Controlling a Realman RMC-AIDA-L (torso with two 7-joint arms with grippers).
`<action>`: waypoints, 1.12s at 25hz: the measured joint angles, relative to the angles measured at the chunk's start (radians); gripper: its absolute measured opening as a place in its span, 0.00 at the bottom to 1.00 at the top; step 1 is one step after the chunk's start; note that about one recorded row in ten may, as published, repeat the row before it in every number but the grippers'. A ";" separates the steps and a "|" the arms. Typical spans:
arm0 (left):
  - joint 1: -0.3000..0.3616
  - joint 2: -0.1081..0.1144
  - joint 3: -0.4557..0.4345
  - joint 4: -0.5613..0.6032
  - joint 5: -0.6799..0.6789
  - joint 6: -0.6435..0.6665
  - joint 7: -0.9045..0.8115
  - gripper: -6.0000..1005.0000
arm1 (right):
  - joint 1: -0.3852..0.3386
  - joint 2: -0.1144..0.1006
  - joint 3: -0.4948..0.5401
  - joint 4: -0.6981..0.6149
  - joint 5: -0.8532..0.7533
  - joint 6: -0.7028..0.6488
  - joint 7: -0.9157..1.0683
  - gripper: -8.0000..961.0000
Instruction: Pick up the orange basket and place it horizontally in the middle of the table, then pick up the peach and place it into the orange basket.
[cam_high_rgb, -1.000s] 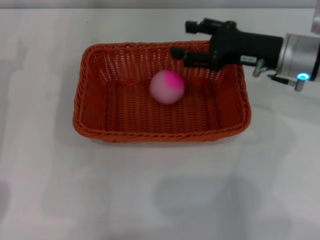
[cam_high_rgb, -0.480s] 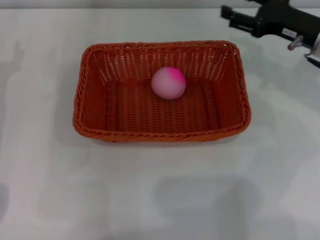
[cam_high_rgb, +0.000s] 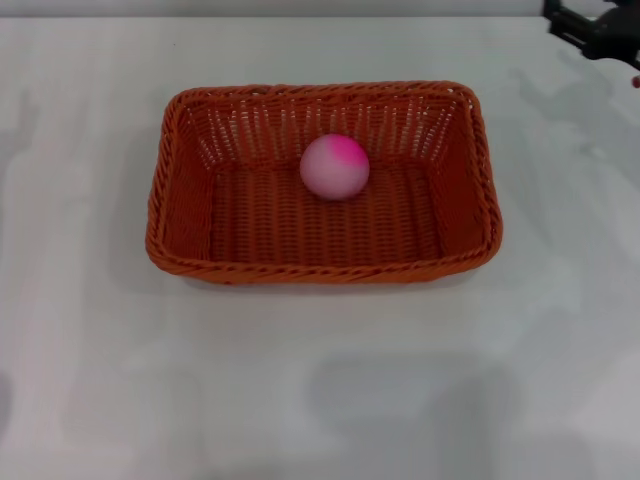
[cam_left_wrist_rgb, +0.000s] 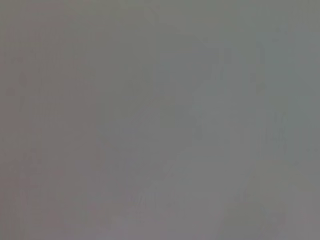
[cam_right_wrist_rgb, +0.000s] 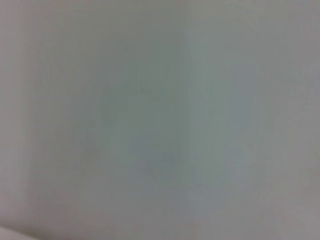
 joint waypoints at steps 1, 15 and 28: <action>-0.001 0.000 0.000 0.006 0.000 -0.004 0.001 0.84 | 0.000 0.000 0.025 0.018 0.016 -0.006 -0.021 0.85; -0.024 0.000 -0.025 0.154 0.002 -0.098 0.001 0.84 | -0.003 -0.001 0.419 0.225 0.080 -0.024 -0.256 0.85; -0.055 0.000 -0.028 0.235 0.002 -0.135 0.002 0.84 | -0.012 -0.002 0.610 0.280 0.080 -0.034 -0.333 0.85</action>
